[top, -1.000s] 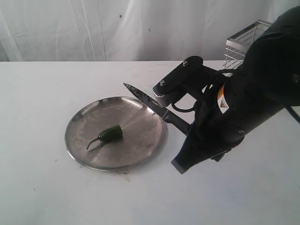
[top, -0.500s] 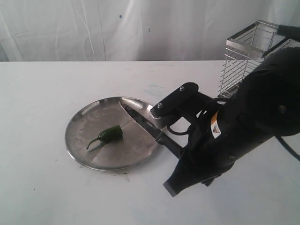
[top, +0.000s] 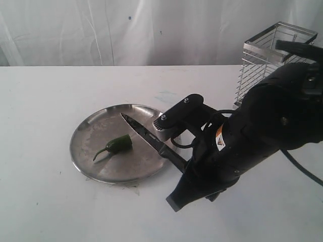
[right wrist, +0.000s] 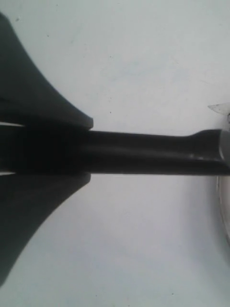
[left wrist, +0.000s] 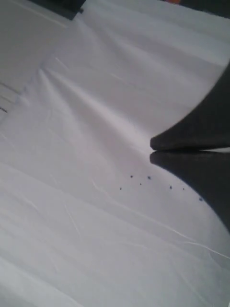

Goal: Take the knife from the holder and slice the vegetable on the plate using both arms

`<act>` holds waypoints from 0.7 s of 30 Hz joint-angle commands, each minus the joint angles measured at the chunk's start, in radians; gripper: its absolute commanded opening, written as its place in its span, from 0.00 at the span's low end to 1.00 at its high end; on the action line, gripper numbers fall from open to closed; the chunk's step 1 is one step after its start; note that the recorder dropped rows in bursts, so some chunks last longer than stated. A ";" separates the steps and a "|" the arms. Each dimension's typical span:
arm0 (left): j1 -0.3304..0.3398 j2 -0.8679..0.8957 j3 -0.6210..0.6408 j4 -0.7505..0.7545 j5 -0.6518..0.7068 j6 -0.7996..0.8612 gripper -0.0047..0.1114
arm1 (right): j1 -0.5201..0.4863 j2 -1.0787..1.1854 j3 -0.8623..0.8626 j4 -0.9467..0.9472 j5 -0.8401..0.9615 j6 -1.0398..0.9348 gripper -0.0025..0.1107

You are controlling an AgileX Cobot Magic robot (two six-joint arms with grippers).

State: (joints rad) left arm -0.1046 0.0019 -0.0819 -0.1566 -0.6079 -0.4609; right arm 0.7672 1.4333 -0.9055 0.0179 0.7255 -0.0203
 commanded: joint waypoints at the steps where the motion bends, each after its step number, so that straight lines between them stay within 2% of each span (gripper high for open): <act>1: 0.002 -0.002 -0.118 0.337 0.235 -0.181 0.04 | 0.005 -0.002 0.000 0.057 -0.019 -0.012 0.02; 3: 0.002 -0.002 -0.165 0.528 0.283 -0.312 0.04 | 0.005 -0.002 0.000 0.073 -0.030 -0.036 0.02; 7: 0.002 0.020 -0.233 0.793 0.336 -0.552 0.04 | 0.005 -0.002 0.000 0.075 -0.031 -0.036 0.02; 11: 0.002 0.114 -0.263 1.089 0.406 -0.762 0.04 | 0.005 -0.002 0.000 0.075 -0.031 -0.038 0.02; 16: 0.002 0.302 -0.270 1.360 0.351 -0.807 0.04 | 0.005 -0.002 0.000 0.075 -0.039 -0.054 0.02; 21: 0.002 0.564 -0.270 1.503 0.430 -0.820 0.04 | 0.005 -0.002 0.000 0.075 -0.051 -0.054 0.02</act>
State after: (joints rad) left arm -0.1046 0.4526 -0.3488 1.2563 -0.2110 -1.2622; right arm 0.7672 1.4333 -0.9055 0.0910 0.6901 -0.0633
